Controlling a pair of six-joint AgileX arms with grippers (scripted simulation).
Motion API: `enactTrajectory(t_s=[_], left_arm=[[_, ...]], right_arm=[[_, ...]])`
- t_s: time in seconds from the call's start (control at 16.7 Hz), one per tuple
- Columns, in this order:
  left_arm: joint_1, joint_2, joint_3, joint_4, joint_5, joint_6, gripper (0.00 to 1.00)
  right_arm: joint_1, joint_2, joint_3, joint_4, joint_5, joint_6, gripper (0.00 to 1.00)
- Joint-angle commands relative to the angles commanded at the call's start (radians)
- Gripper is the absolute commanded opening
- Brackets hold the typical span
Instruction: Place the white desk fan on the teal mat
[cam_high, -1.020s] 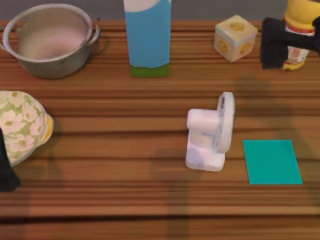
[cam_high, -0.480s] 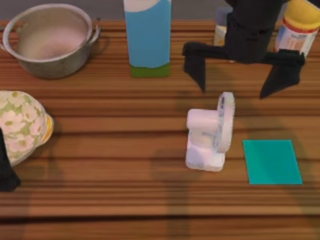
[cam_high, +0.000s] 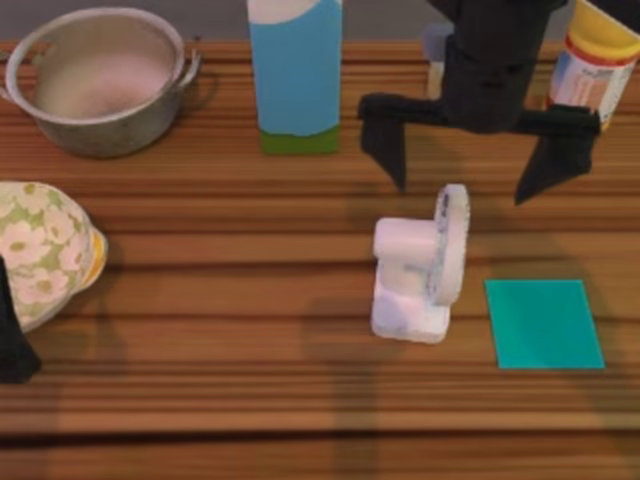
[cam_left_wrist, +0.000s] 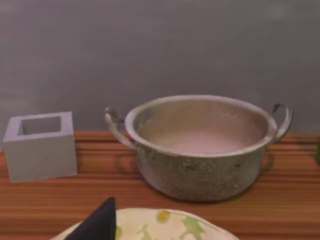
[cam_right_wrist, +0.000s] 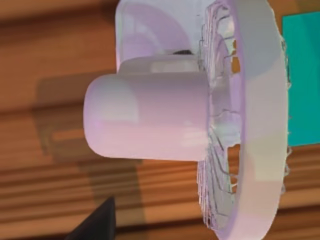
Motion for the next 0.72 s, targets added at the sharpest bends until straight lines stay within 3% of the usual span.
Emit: enactTrajectory(t_s=[0.48, 0.72], left_arm=[[0.000, 0.000, 0.000, 0.000, 0.000, 0.000, 1.00], [0.000, 0.000, 0.000, 0.000, 0.000, 0.000, 1.00]], right_arm=[[0.006, -0.023, -0.224, 0.200, 0.000, 0.003, 1.00], [0.006, -0.023, -0.232, 0.207, 0.000, 0.003, 1.00]])
